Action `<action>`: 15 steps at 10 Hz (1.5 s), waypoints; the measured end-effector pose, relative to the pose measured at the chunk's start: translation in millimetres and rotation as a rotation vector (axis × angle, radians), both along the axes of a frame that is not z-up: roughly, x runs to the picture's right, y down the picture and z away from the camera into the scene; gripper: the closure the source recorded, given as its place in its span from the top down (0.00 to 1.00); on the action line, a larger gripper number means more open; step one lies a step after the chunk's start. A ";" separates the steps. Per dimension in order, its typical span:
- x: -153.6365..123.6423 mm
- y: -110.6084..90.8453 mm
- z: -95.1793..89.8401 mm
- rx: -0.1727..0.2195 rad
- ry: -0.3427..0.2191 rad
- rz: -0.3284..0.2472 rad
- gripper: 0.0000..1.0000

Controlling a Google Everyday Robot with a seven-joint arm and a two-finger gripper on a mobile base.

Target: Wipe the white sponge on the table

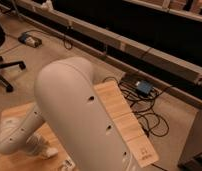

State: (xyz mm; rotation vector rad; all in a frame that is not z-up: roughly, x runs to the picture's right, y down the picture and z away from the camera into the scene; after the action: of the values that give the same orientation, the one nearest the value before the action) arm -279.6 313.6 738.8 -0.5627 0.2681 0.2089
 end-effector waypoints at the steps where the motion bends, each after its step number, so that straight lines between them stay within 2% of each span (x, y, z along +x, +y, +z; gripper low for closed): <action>1: -0.8 -4.8 -1.7 0.018 0.010 -0.008 0.00; 3: -1.6 -10.5 -2.3 0.038 0.025 -0.021 0.00; 8: 4.4 -15.6 11.2 0.021 0.036 0.011 0.00; 13: 27.4 -46.4 28.6 0.023 0.075 0.052 0.00; 15: 41.3 -52.3 33.2 0.020 0.100 0.076 0.00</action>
State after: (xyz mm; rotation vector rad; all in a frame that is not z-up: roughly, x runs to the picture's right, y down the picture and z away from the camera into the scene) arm -238.3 261.2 772.0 -0.5435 0.3419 0.3139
